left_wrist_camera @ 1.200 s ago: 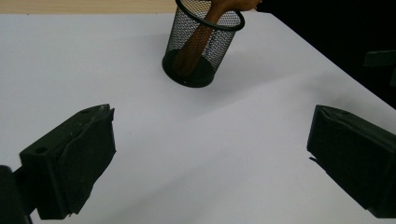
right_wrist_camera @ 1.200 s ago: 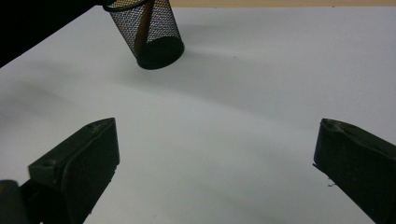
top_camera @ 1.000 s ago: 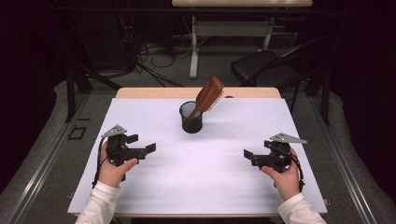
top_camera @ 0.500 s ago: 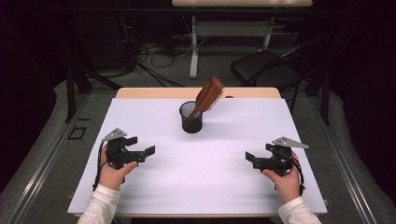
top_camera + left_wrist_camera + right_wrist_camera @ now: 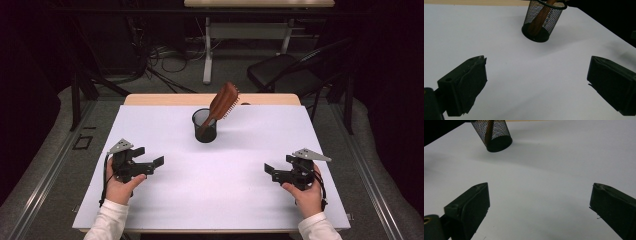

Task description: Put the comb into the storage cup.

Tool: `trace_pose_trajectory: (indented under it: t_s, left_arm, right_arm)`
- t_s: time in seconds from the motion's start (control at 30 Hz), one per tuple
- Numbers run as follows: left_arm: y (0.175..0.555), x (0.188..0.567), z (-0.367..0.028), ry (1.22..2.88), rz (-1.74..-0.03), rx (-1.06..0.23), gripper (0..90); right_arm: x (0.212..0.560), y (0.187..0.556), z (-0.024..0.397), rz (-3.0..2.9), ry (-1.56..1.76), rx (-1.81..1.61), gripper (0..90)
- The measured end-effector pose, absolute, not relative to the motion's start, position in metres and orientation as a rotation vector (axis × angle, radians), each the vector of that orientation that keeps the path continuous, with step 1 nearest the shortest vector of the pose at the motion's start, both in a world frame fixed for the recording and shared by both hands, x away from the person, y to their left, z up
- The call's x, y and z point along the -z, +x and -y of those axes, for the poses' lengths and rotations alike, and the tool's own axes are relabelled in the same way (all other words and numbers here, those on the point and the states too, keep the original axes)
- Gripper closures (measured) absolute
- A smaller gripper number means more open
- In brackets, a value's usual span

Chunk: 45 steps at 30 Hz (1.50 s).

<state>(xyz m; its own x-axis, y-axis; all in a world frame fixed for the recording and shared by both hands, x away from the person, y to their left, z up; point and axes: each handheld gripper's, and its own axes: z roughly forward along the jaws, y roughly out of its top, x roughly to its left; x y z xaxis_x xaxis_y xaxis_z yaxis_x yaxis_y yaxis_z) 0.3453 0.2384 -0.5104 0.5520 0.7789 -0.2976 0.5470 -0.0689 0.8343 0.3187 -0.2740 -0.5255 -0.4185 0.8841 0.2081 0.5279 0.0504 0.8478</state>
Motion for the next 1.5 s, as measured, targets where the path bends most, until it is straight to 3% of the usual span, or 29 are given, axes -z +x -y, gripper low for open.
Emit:
trace_pose_trajectory:
  t_s: [1.5]
  left_arm:
    - [0.348,0.517,-0.244,1.727,-1.158,-0.295,2.5]
  right_arm:
    - [0.537,0.320,0.289,-1.878,1.537,-1.336,6.3]
